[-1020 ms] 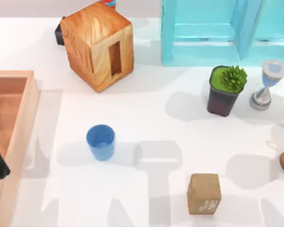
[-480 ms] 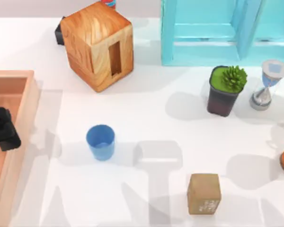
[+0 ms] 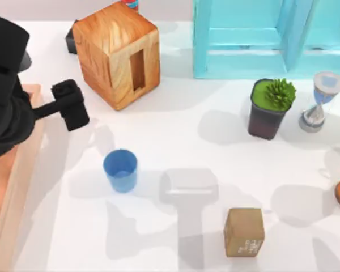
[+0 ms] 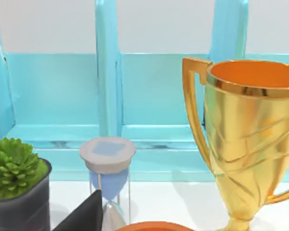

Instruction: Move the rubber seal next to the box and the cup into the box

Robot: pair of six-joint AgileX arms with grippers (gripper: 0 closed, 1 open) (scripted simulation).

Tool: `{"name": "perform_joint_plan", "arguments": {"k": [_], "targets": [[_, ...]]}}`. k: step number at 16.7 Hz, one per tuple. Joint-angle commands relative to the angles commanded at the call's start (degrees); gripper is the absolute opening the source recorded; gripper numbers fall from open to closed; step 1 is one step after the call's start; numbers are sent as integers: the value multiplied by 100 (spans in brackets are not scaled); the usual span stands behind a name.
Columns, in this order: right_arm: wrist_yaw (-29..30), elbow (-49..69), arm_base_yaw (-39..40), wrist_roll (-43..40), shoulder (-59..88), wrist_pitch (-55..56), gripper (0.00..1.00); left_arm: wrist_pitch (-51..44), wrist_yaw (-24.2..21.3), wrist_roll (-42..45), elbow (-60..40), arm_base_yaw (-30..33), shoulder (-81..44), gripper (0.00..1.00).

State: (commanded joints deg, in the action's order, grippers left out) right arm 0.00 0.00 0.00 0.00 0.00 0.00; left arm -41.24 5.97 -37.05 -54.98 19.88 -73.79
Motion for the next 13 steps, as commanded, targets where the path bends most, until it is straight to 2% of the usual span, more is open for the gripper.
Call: {"name": "perform_joint_plan", "arguments": {"k": [7, 13], "targets": [[0, 0, 0, 0, 0, 0, 100, -1774, -84, -1335, -2667, 1634, -2867, 100], [0, 0, 0, 0, 0, 0, 100, -2804, -305, -2017, -4398, 2948, -4399, 100]]}}
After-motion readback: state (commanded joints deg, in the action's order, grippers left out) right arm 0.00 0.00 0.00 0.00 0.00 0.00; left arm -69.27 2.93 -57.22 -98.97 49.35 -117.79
